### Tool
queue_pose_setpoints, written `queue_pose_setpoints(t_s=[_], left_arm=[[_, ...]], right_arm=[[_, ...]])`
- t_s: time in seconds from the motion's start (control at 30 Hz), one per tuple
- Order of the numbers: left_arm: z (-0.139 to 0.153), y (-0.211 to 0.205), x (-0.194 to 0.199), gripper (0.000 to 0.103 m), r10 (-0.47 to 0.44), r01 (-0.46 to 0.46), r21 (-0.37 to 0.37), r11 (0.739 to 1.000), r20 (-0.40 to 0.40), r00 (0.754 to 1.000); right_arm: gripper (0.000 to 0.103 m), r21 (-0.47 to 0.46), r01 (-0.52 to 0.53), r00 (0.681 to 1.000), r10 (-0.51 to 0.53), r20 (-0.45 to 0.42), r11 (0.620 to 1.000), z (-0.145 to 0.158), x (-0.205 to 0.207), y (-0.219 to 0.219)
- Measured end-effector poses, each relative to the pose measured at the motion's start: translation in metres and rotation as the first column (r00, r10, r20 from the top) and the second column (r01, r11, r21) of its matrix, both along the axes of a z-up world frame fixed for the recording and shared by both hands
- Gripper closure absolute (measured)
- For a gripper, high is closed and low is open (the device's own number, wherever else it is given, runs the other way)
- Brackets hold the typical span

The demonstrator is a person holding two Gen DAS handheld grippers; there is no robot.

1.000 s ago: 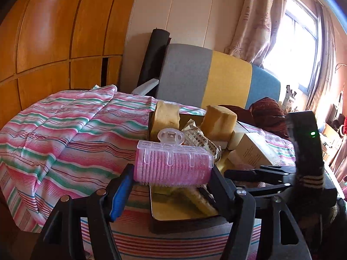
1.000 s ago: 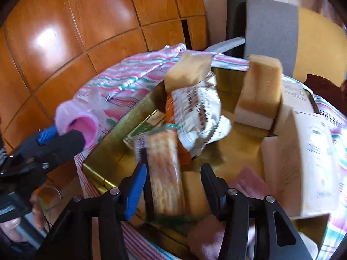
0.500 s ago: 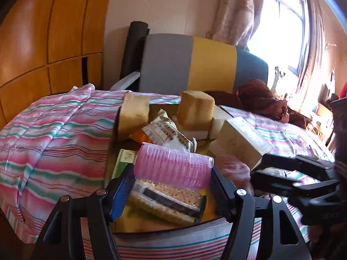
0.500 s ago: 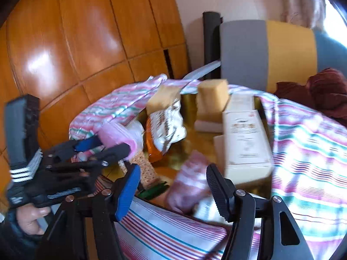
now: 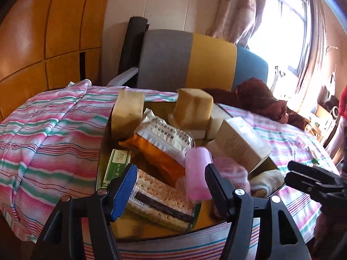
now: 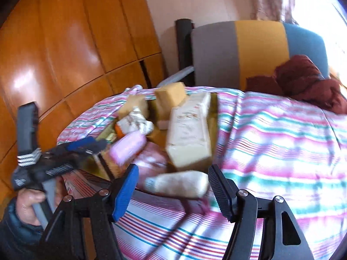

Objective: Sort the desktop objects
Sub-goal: 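Open both grippers to drop the roller and cracker pack into the tray, then move both open grippers back toward the last pink roller and cracker pack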

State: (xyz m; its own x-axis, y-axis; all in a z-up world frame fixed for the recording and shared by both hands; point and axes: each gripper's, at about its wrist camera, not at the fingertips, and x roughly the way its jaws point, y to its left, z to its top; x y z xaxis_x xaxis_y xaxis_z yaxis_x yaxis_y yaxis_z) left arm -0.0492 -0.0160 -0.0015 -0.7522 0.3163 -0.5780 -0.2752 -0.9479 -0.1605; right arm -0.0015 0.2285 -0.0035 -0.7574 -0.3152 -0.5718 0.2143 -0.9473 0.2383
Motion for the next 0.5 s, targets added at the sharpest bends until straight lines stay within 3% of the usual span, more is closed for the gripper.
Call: queue_pose_setpoints(t_s=[0.3, 0.4, 0.5], left_arm=[[0.017, 0.022, 0.011, 0.037, -0.068, 0.069, 0.013, 0.998, -0.020, 0.997], [0.023, 0.047, 0.012, 0.036, -0.144, 0.144, 0.025, 0.989, -0.026, 0.989], [0.031, 0.083, 0.014, 0.036, -0.239, 0.240, 0.029, 0.970, -0.031, 0.971]], right_arm=[[0.033, 0.004, 0.187, 0.982, -0.187, 0.008, 0.982, -0.009, 0.021, 0.073], [0.032, 0.009, 0.302, 0.953, -0.302, 0.031, 0.953, -0.016, 0.035, 0.114], [0.031, 0.017, 0.424, 0.904, -0.424, 0.055, 0.905, -0.023, 0.051, 0.156]])
